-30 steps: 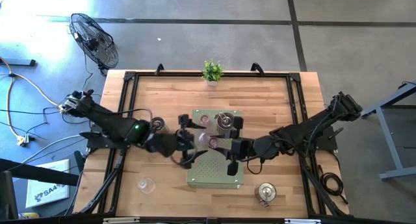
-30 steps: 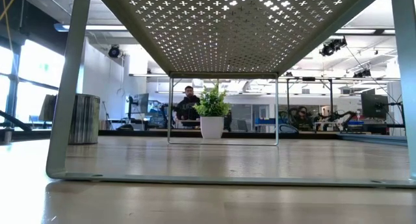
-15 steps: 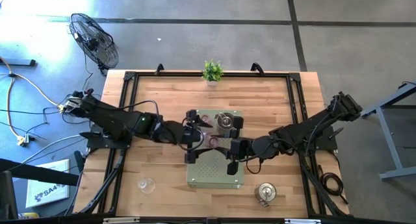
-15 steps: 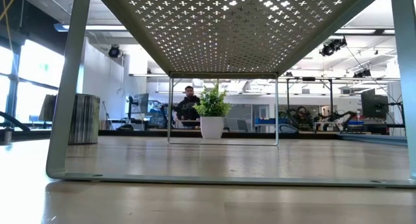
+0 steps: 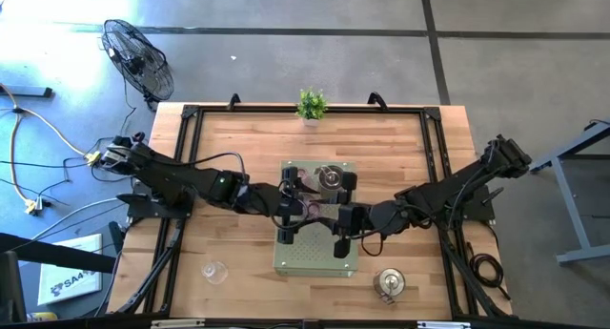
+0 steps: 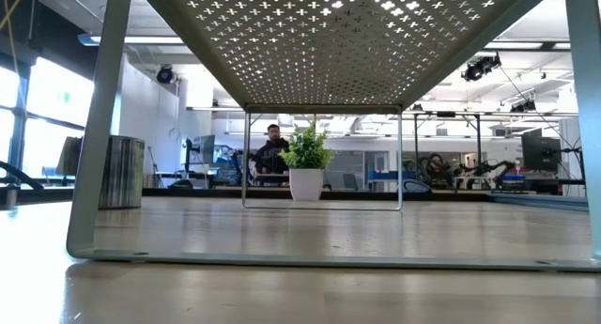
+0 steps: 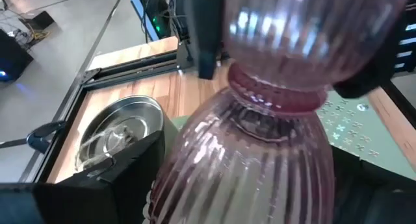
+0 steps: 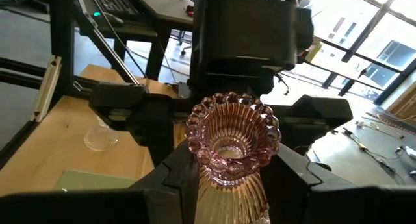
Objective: Pick & Place candle stick holders
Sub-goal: Put the pink transparent candle holder on the shelf
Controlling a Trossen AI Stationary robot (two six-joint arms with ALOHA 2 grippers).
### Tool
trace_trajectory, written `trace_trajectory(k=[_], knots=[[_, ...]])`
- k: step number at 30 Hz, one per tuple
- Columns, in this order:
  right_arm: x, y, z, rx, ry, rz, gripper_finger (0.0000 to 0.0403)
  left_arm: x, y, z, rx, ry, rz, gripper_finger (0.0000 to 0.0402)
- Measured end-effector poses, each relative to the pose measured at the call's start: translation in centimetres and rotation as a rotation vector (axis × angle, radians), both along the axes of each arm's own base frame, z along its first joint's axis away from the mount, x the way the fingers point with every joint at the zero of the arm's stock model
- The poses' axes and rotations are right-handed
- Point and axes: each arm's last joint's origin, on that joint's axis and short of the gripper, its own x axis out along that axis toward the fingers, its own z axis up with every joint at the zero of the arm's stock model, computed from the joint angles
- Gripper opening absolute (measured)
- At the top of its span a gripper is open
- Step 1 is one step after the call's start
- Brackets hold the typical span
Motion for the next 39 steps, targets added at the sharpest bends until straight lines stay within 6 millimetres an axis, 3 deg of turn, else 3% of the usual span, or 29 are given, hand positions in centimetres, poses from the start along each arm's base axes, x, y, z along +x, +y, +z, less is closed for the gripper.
trace_trajectory(k=[16,25,33,39], knots=[[0.0,0.0,-0.1,0.007,0.015,0.018,0.0123,0.0,0.1,0.0,0.022,0.003,0.025,0.0300],[0.1,0.1,0.3,0.014,-0.026,0.040,0.0264,-0.2,0.1,-0.3,0.049,0.033,0.019,0.0300],[-0.5,1.7,1.4,-0.100,-0.106,0.107,0.0278,-0.2,0.1,-0.4,0.042,0.040,0.022,0.0299],[-1.6,3.3,1.6,-0.193,-0.110,0.051,0.0277,-0.7,0.0,0.1,-0.088,0.034,-0.026,0.0299]])
